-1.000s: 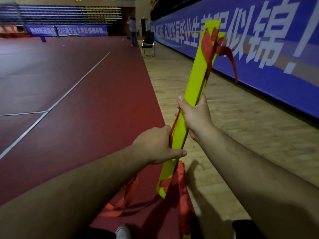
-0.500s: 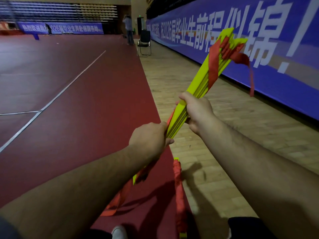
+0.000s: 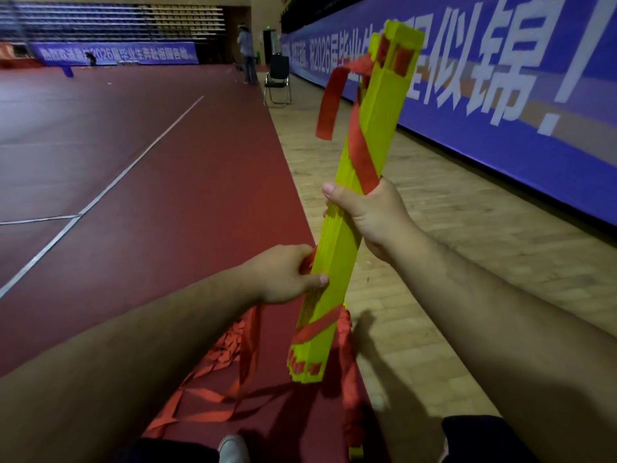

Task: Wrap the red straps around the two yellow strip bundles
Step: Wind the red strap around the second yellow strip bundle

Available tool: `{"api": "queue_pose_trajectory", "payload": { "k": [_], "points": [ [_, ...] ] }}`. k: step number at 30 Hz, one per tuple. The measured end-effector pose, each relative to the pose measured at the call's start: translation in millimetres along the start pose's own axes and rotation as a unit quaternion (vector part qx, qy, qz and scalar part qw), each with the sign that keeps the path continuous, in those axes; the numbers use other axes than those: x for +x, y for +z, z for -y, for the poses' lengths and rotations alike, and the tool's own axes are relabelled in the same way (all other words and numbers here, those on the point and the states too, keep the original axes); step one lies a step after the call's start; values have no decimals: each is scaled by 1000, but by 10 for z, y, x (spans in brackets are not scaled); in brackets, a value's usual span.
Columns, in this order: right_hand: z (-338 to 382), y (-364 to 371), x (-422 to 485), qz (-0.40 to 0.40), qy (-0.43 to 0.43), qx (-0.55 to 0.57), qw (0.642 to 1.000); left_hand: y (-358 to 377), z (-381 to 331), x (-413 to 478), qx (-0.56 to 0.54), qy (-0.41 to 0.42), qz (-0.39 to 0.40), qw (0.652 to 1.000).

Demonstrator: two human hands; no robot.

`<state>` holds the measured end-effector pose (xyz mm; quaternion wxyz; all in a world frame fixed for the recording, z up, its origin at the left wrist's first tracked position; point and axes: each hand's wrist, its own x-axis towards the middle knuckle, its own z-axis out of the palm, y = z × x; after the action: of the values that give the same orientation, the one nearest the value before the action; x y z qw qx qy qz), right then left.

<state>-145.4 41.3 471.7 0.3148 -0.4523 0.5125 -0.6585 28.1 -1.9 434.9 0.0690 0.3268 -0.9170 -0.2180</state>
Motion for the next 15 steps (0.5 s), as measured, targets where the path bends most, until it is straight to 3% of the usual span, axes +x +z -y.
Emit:
{"api": "queue_pose_trajectory", "payload": {
  "k": [5, 7, 9, 12, 15],
  "points": [
    [-42, 220, -9, -89, -20, -64, 994, 158, -152, 44, 39, -103, -52, 993],
    [10, 260, -13, -66, -13, -34, 997, 194, -197, 52, 78, -115, -97, 986],
    [97, 209, -21, -14, -8, -13, 1000, 176, -215, 35, 47, -73, -106, 991],
    [230, 26, -47, 100, 15, 51, 994, 76, -154, -30, -81, 19, -1, 997],
    [284, -46, -111, 158, 60, 146, 975, 24, -137, -70, -99, 48, 89, 990]
  ]
}}
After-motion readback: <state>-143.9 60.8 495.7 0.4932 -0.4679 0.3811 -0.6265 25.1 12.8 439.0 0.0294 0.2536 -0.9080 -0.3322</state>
